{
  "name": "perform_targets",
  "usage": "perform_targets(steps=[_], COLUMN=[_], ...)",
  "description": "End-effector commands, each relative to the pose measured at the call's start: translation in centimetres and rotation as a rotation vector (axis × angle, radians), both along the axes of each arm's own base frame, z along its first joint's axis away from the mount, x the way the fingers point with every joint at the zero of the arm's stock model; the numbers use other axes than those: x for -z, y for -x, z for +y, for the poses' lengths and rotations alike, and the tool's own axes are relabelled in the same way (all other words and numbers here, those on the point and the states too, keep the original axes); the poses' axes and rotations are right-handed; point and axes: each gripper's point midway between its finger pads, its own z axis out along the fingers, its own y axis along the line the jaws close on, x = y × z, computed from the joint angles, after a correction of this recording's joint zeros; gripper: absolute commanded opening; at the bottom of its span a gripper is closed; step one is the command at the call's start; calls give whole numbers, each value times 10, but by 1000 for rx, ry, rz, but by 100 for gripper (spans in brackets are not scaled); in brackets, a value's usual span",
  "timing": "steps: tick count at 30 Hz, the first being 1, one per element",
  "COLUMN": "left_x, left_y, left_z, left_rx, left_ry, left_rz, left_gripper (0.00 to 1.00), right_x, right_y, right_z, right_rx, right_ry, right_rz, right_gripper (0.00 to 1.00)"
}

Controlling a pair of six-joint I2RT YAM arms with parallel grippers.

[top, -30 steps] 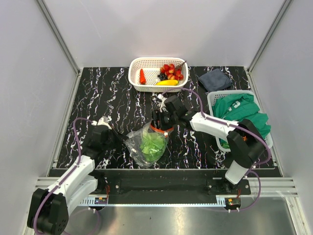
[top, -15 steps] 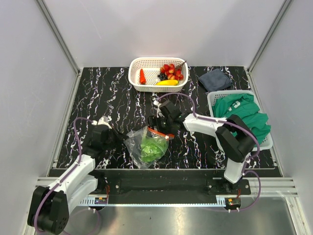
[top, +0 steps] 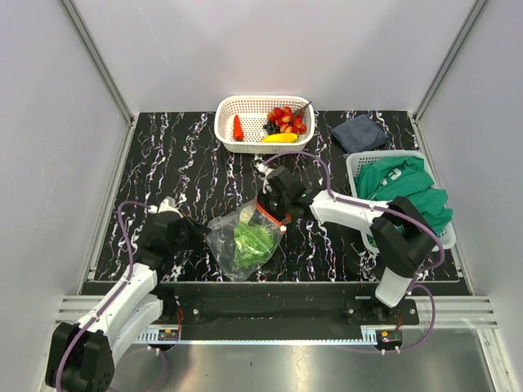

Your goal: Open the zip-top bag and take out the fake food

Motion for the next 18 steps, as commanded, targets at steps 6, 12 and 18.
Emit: perform_targets(steps=[6, 12, 18], left_x=[5, 10, 0], left_y=[1, 5, -1], left_z=[34, 36, 20], left_rx=[-195, -203, -104], left_ry=[-68, -69, -32], left_rz=[14, 16, -68], left_gripper=[0, 0, 0], right_x=[-79, -107, -134], right_y=[-6, -7, -27], right_z=[-22, -43, -64], right_rx=[41, 65, 214], right_ry=[-206, -284, -362], right_rz=[-157, -223, -292], right_gripper=[0, 0, 0])
